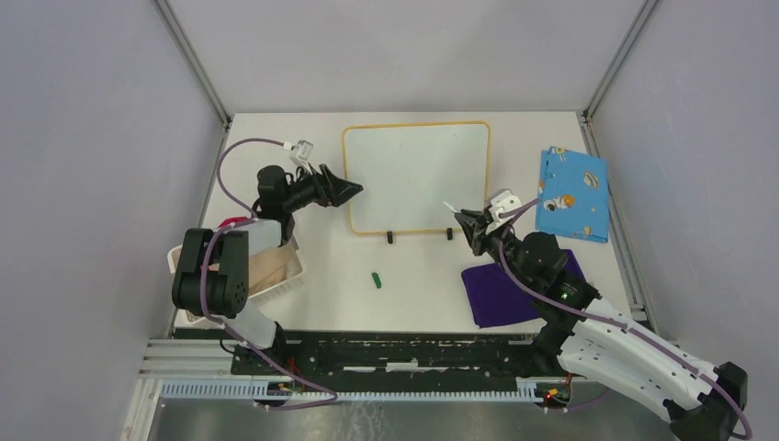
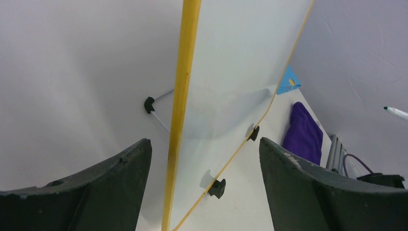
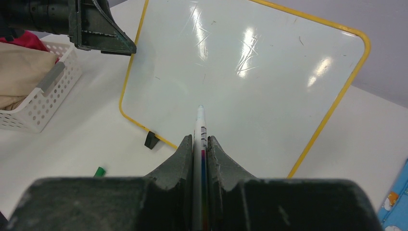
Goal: Write a sentence on the whiteboard
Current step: Move the whiteboard to the center of the board.
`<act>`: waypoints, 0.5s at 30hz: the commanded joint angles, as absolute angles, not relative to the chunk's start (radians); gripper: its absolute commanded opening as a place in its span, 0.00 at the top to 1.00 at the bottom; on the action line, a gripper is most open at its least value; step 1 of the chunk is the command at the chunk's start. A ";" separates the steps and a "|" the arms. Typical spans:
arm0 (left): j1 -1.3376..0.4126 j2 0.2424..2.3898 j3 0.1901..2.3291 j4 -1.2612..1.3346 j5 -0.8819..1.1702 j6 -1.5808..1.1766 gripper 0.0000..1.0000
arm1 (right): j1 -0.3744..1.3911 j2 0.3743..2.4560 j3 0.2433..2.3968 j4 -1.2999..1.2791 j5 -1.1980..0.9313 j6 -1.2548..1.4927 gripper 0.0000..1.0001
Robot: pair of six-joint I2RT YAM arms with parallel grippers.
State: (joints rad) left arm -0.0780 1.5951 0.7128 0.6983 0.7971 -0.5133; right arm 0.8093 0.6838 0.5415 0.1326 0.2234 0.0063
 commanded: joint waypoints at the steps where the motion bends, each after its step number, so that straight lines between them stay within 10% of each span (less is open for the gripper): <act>1: -0.074 1.632 0.664 0.968 0.872 -0.585 0.15 | 0.810 0.694 0.594 0.147 0.192 0.008 1.00; 15: -0.126 1.684 0.639 0.953 0.882 -0.514 0.31 | 0.810 0.748 0.619 0.176 0.129 0.034 1.00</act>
State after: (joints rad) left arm -0.1101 1.6695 0.6418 0.9096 0.8486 -0.5507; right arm 0.8097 0.7414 0.5575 0.1333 0.1612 0.0128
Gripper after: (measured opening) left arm 0.711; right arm 0.171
